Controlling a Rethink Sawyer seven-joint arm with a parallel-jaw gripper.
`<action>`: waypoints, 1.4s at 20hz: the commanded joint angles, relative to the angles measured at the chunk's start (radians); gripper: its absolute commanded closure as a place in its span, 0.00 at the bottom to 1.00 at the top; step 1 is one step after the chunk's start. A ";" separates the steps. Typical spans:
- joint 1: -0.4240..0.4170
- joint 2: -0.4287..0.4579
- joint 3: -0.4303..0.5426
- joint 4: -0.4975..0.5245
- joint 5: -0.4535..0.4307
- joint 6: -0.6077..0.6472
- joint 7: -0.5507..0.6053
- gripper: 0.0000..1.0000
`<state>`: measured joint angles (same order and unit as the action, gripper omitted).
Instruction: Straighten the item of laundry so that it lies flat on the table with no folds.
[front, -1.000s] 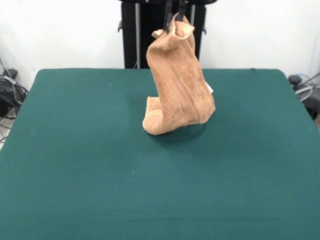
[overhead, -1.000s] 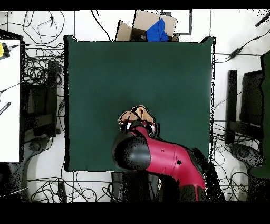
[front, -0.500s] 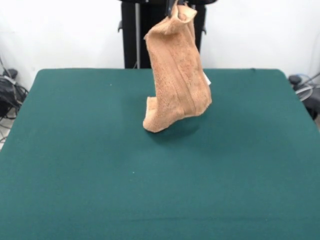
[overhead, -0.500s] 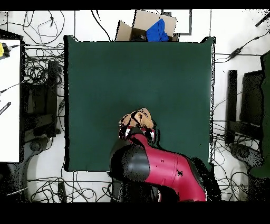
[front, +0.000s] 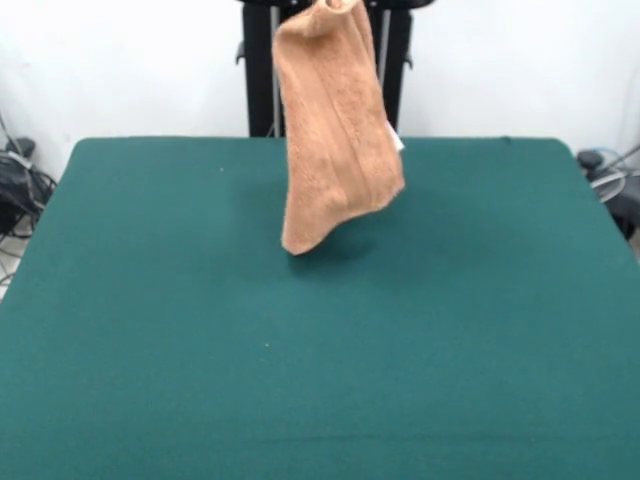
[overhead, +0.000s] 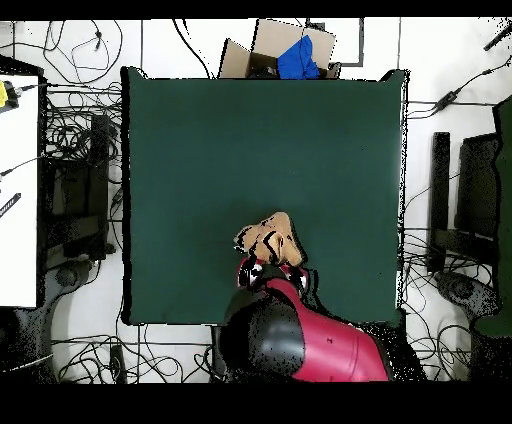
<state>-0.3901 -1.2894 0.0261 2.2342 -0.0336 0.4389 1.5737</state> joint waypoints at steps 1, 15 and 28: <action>-0.058 -0.132 0.005 0.186 0.060 0.141 -0.092 1.00; -0.135 -0.199 0.010 0.245 0.043 0.157 -0.131 1.00; -0.150 -0.259 -0.028 0.262 0.017 0.194 -0.167 1.00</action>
<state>-0.5272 -1.4785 0.0257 2.3662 -0.0100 0.5459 1.5735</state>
